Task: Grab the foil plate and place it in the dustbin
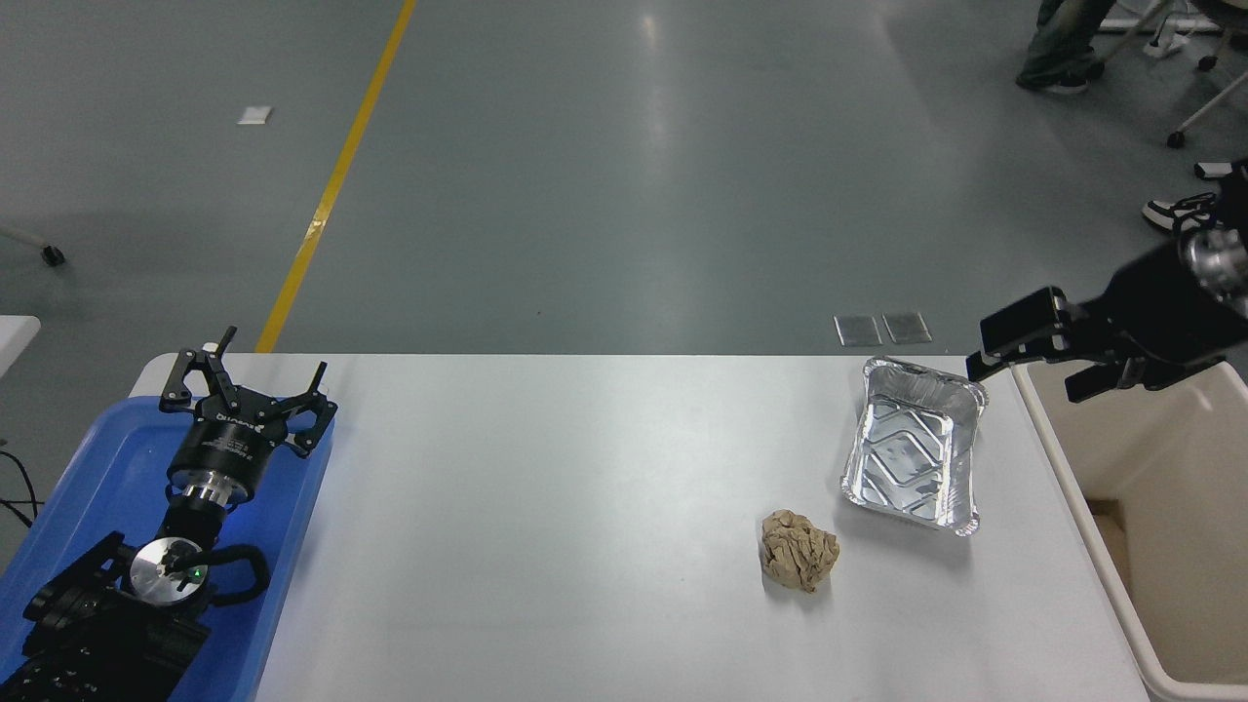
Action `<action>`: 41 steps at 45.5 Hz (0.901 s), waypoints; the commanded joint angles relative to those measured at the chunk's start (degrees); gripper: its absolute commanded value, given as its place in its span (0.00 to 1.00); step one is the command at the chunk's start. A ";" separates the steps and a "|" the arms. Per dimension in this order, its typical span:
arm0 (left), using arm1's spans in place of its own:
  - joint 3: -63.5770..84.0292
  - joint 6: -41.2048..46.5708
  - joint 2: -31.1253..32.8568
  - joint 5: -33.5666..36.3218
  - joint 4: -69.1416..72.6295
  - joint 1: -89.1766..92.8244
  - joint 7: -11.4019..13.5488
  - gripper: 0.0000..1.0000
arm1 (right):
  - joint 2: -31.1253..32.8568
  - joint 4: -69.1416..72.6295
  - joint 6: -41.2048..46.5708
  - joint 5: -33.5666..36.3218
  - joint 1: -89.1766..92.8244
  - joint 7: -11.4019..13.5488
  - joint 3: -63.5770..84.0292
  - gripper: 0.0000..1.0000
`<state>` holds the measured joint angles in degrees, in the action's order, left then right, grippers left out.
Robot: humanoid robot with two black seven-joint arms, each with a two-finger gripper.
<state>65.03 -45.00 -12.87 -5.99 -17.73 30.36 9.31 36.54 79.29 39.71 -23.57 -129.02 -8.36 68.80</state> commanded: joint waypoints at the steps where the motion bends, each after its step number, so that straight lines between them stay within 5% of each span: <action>1: -0.07 0.00 -0.05 0.01 -0.02 0.05 -0.08 0.99 | -3.58 -5.63 0.02 0.19 -2.12 0.01 1.25 1.00; 9: -0.07 0.00 -0.05 0.01 -0.02 0.05 -0.08 0.99 | -4.72 -13.45 -4.10 -1.74 9.38 0.01 0.81 1.00; 19: -0.16 0.00 -0.05 0.01 -0.02 0.14 -0.08 0.99 | -9.82 -30.06 -23.09 -1.48 33.20 0.19 0.54 1.00; 41: -0.16 0.00 -0.05 0.01 -0.02 0.14 0.01 0.99 | -16.76 -47.47 -31.53 -0.51 64.06 1.68 -14.57 1.00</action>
<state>64.87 -45.00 -12.90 -5.97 -17.75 30.49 9.23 24.06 40.55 13.72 -24.42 -79.24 -7.80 60.84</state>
